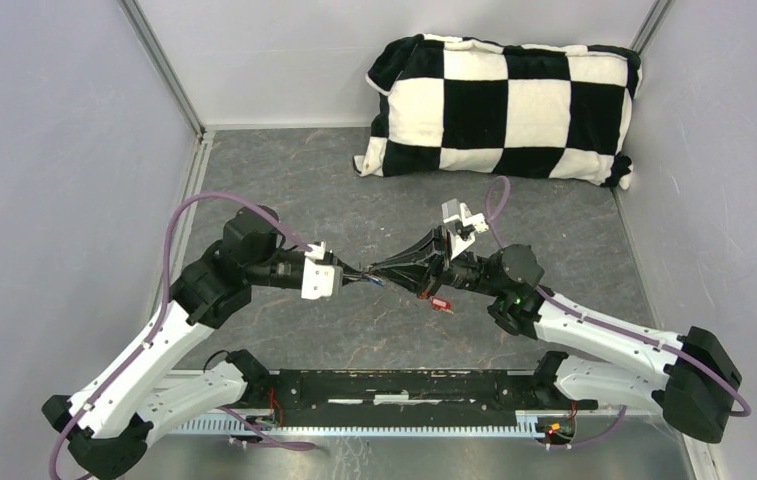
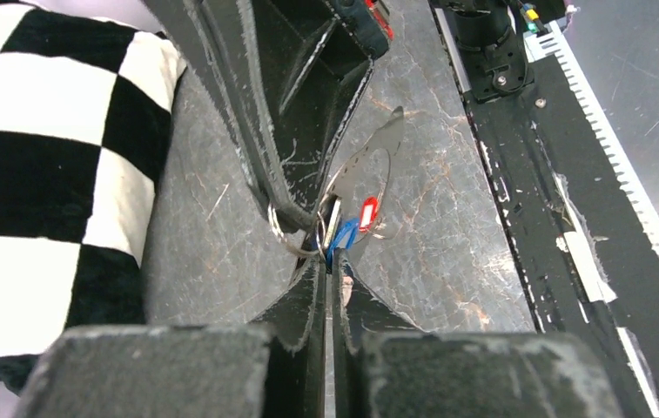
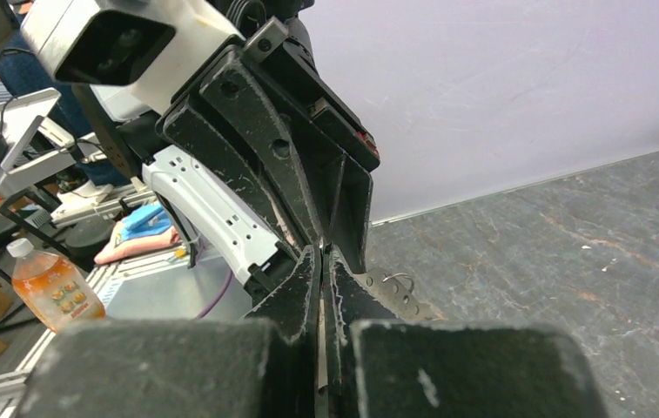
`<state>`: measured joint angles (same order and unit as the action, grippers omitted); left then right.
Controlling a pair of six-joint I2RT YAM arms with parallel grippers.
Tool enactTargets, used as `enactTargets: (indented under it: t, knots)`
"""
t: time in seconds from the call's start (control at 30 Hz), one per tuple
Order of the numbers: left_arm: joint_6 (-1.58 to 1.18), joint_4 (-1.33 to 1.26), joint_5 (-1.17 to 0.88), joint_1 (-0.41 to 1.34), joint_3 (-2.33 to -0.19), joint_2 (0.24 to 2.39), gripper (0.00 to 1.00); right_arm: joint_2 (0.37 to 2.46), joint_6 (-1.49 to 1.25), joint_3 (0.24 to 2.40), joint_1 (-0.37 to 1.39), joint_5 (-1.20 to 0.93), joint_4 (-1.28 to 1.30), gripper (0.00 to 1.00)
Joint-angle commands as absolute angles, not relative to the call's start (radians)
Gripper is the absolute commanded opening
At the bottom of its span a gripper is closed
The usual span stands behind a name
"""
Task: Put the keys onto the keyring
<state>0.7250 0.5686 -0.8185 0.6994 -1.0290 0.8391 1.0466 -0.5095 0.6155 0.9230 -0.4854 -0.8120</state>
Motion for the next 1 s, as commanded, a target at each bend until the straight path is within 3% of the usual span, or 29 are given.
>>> enactTargets:
  t: [0.0,0.33,0.4,0.53,0.7,0.97]
  knots:
    - [0.873,0.565,-0.809,0.749,-1.027,0.842,0.02,1.06,-0.529,0.617,0.935,-0.402,-0.887,0.01]
    - [0.846,0.557,-0.722,0.758,-1.058,0.848,0.04,1.036,-0.496,0.584,0.94,-0.373,-0.817,0.01]
    - [0.825,0.557,-0.738,0.758,-1.056,0.848,0.26,1.038,-0.494,0.59,0.941,-0.371,-0.818,0.01]
    - [0.761,0.568,-0.718,0.758,-1.052,0.837,0.4,1.025,-0.47,0.625,0.937,-0.376,-0.803,0.0]
    - [0.648,0.59,-0.624,0.758,-1.036,0.814,0.97,0.997,-0.433,0.672,0.916,-0.404,-0.758,0.0]
    - [0.512,0.6,-0.616,0.757,-0.864,0.733,1.0,0.969,-0.401,0.729,0.901,-0.416,-0.705,0.01]
